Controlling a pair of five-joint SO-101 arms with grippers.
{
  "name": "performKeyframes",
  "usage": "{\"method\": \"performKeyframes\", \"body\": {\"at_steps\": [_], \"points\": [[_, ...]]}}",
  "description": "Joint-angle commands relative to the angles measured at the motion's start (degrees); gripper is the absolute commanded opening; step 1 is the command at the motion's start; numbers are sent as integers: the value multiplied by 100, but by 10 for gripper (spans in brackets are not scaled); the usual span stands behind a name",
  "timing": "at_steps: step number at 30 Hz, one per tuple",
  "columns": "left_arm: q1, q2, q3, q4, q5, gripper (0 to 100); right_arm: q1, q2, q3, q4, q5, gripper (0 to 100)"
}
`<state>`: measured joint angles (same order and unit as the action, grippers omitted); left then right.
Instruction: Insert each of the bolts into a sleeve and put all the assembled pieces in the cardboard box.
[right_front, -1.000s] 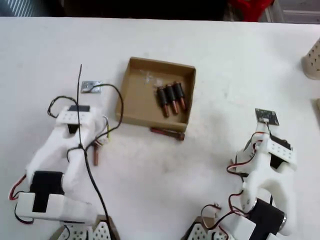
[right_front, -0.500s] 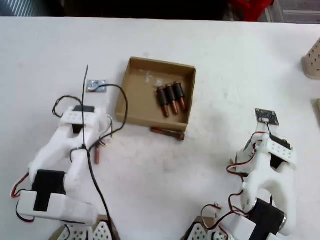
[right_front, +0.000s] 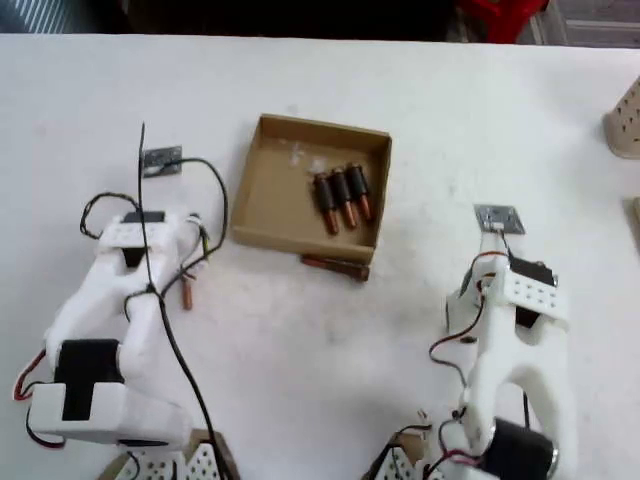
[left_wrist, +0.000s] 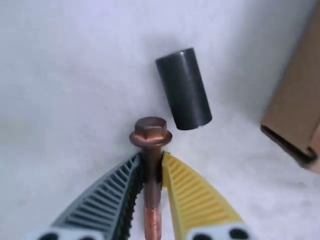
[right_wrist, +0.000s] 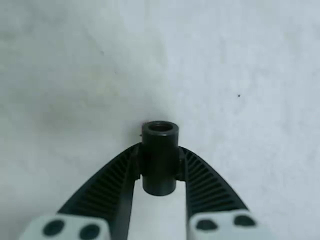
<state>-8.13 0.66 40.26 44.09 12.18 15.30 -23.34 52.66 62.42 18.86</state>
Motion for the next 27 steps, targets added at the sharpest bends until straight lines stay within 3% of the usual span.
{"method": "performKeyframes", "body": {"at_steps": [1,7,13,18,27], "points": [[-92,-57,-114,-114,-18,20,-514,-980,-202,92,-853,17],[-92,-57,-97,-114,-18,20,-1543,-2132,158,31,-1785,17],[-92,-57,-88,-105,-18,20,-2598,-2404,527,-884,-2092,17],[-92,-57,-79,-105,-18,20,-3327,-2404,1398,-2668,-2092,17],[-92,-57,-79,-105,-18,20,-3811,-2457,3077,-6255,-2092,17]]}}
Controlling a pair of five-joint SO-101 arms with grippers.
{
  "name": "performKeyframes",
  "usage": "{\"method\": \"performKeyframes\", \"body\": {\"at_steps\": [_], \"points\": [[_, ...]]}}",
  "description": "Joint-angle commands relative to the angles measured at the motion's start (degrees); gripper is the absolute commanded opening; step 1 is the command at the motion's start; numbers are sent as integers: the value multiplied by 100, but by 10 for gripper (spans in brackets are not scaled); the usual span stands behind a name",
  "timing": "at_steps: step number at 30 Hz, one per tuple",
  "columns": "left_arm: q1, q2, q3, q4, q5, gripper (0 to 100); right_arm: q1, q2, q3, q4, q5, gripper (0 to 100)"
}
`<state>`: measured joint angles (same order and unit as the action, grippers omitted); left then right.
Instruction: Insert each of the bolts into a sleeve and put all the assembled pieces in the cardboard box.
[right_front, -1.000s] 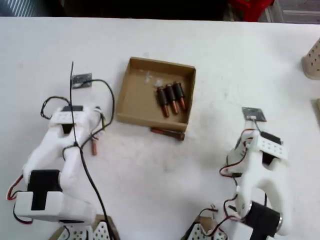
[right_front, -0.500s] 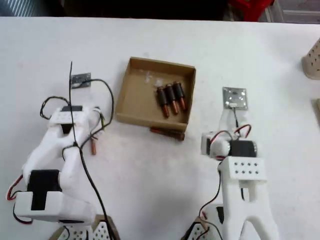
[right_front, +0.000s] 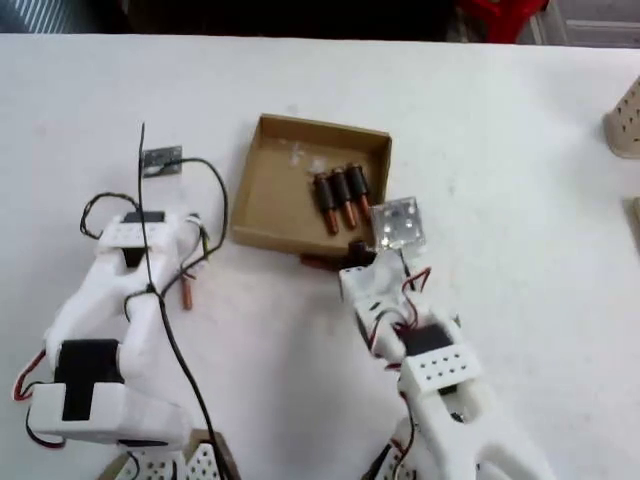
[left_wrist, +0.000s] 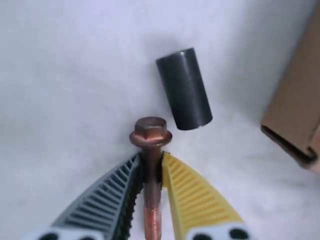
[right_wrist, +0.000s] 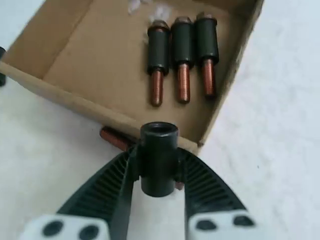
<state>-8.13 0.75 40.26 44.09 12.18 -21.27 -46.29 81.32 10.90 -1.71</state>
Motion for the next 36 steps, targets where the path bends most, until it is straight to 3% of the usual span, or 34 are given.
{"method": "performKeyframes", "body": {"at_steps": [1,10,19,36], "points": [[-92,-66,-79,-105,-18,20,-224,-163,343,-1420,-35,17],[-92,-66,-79,-105,-18,20,-989,-110,1196,-3846,-35,17],[-92,-66,-79,-105,-18,20,-1051,136,1240,-5024,-35,16],[-92,-66,-70,-123,-18,20,-1068,4154,976,-9314,-44,16]]}}
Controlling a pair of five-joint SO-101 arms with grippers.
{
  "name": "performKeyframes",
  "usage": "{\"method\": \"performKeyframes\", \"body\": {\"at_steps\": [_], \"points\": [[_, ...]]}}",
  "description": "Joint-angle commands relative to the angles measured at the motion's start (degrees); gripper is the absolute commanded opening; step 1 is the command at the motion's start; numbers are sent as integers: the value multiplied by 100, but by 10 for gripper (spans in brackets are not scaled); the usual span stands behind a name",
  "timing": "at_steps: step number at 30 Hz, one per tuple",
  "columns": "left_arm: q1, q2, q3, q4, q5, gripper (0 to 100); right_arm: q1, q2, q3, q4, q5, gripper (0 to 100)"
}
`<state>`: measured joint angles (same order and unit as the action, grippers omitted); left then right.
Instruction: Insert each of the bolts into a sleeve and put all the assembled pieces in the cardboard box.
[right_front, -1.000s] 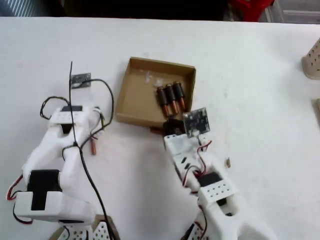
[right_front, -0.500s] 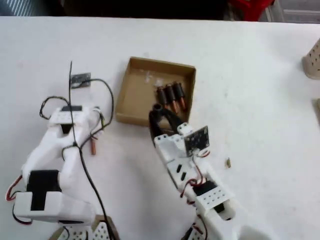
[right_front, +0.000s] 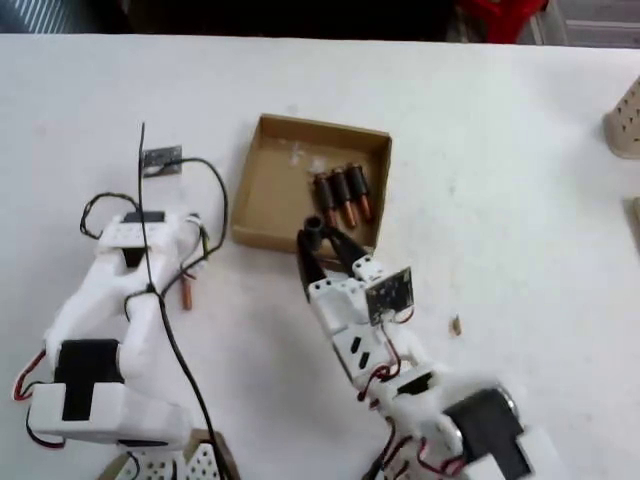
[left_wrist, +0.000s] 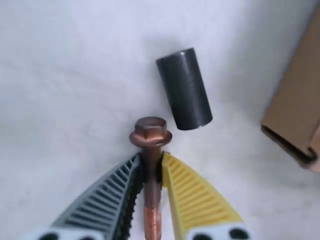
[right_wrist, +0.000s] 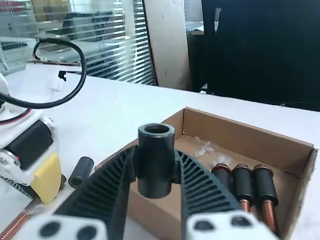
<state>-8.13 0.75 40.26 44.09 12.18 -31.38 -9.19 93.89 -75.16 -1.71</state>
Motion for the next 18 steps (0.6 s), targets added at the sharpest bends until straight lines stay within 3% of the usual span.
{"method": "performKeyframes", "body": {"at_steps": [1,9,18], "points": [[-92,-66,-79,-123,-18,20,-57,646,-281,-936,-44,16],[-92,-66,-79,-141,-18,20,-189,2053,-281,-2255,-44,16],[-92,-66,-88,-141,-18,20,-119,2316,9,-2404,-26,16]]}}
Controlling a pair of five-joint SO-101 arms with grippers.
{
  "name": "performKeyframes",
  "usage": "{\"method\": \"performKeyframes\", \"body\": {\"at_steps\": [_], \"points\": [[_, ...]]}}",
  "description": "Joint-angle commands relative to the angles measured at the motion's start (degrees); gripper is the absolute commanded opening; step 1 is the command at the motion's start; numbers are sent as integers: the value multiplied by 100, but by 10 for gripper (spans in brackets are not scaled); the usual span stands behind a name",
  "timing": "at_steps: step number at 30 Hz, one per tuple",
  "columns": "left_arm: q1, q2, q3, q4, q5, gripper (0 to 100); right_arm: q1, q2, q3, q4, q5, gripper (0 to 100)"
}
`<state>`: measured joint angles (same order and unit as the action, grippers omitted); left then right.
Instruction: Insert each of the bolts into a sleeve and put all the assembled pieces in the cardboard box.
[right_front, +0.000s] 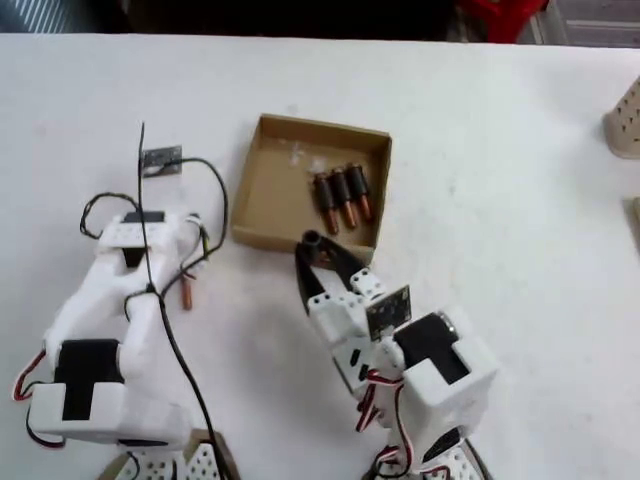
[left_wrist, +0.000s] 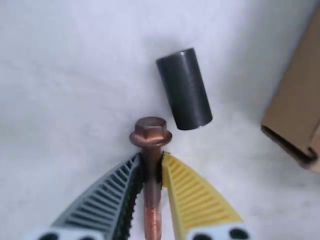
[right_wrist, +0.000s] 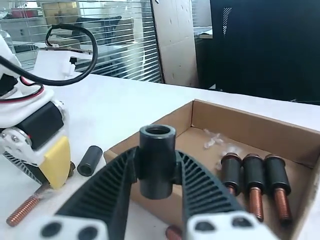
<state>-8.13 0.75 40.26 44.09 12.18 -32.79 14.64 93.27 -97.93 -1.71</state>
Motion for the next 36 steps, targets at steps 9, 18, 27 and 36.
{"method": "performKeyframes", "body": {"at_steps": [9,18,27,36], "points": [[-84,-66,-114,-149,-18,20,110,-22,62,-119,-35,16],[-48,-1437,501,-360,-18,20,110,-13,62,-110,-35,16],[-40,-3231,1864,-1714,26,21,127,-13,53,-110,-35,16],[277,-5279,2840,-2382,35,23,145,-13,53,-110,-26,16]]}}
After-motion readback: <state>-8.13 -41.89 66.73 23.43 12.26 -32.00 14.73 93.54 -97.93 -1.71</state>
